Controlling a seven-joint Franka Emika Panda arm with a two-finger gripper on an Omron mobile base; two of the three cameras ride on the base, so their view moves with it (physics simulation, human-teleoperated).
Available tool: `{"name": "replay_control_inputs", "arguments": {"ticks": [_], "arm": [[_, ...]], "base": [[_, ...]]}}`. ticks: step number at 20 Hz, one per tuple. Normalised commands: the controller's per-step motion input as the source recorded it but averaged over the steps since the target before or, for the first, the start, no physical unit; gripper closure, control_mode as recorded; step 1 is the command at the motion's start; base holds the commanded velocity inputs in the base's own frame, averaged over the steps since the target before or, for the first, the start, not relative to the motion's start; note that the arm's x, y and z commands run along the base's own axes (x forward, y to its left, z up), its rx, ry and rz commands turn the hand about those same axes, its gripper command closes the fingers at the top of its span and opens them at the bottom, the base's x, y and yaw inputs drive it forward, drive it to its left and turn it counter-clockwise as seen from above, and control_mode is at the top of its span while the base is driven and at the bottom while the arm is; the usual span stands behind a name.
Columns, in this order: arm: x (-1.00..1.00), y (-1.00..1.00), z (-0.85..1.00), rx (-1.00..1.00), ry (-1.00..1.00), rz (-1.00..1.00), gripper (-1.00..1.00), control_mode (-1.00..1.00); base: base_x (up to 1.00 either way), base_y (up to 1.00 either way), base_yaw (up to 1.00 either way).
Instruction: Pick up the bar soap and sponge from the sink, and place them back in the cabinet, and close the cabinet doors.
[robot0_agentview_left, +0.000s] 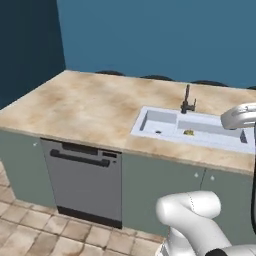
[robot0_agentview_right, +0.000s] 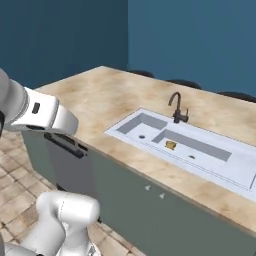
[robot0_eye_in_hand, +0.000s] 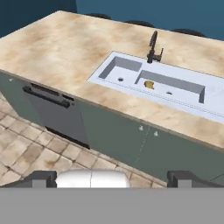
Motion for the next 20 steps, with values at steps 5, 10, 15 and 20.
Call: {"name": "replay_control_inputs", "arguments": {"ticks": [5,10,15,20], "arm": [[0.0,0.0,0.0,0.0,0.0,0.0,-1.0,1.0],[0.0,0.0,0.0,0.0,0.0,0.0,-1.0,1.0],[0.0,0.0,0.0,0.0,0.0,0.0,-1.0,1.0],[0.0,0.0,0.0,0.0,0.0,0.0,-1.0,1.0]], "base": [[0.42,0.02,-0.5],[0.79,0.01,-0.32],[0.77,0.0,-0.26],[0.34,0.07,-0.28]]}}
